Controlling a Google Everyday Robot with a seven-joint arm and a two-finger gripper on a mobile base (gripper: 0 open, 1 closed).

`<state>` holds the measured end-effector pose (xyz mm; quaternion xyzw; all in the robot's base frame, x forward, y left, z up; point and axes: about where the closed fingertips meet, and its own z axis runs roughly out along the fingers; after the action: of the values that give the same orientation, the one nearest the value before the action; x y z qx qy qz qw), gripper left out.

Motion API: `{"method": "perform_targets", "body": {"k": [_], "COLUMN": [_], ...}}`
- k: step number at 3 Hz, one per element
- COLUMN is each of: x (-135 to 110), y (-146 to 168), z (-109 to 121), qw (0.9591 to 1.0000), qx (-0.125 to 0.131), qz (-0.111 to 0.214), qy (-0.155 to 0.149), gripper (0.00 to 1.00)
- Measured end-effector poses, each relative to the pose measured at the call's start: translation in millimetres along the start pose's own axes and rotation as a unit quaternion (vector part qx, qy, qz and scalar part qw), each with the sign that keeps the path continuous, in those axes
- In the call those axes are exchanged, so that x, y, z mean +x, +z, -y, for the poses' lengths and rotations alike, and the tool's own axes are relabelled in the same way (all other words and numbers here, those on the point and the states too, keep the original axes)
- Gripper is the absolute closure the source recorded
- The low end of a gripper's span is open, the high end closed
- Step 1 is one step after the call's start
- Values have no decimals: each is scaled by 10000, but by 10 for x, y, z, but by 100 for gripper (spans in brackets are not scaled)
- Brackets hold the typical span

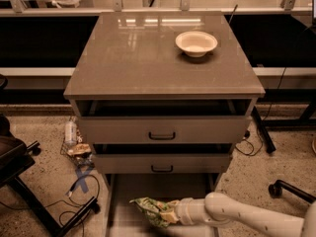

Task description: Pick green jalapeno chip bag from bottom drawer and place on counter

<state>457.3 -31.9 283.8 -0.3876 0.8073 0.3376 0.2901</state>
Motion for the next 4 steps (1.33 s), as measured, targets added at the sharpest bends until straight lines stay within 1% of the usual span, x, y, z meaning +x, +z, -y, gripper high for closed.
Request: {"method": "perform_targets", "body": {"k": [1, 2, 3, 4], "x": [-403, -841, -1248, -1286], "y": [-437, -835, -1228, -1221], "z": [-70, -90, -158, -194], "qw": [9999, 9997, 9992, 9994], "qx": [59, 139, 368, 319], "qz": [30, 19, -82, -73], "qy": [152, 206, 139, 120], "gripper": [100, 100, 100, 100]}}
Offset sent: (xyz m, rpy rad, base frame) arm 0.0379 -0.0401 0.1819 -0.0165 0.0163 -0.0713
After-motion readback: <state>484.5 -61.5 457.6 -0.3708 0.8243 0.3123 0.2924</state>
